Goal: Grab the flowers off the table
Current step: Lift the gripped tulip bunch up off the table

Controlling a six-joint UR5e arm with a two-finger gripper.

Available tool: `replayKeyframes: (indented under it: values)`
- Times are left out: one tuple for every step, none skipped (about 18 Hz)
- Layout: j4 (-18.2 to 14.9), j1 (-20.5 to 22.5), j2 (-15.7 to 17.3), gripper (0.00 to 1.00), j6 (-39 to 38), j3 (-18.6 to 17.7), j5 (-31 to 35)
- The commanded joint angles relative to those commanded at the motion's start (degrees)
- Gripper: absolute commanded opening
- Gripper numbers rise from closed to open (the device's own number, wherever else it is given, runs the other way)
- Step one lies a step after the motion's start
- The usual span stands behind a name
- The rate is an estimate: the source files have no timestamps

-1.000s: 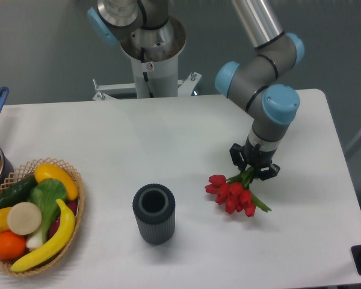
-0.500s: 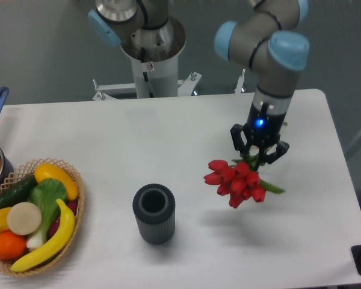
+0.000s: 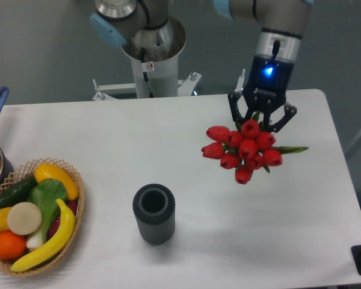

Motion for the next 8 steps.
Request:
replayKeyframes:
  values:
    - [0.0,0.3,0.0,0.37,0.0,0.0,-0.4]
    - [0.0,0.6,0.2,0.37,0.0,-0.1,-0.6]
    - [0.0,0.5,0.2,0.37,0.0,-0.1,-0.6]
    - [0.0,0.5,0.2,0.37,0.0,-0.1,-0.6]
    - [0.0,0.6,0.2,0.37,-0.1,-0.2,-0.6]
    - [0.0,0.6,0.2,0.37,-0.1,0.0,-0.7]
    - [0.0,0.6,0.2,0.37,-0.1,0.0,-1.0]
    - [0.0,0.6,0.2,0.37,-0.1,0.0,-1.3]
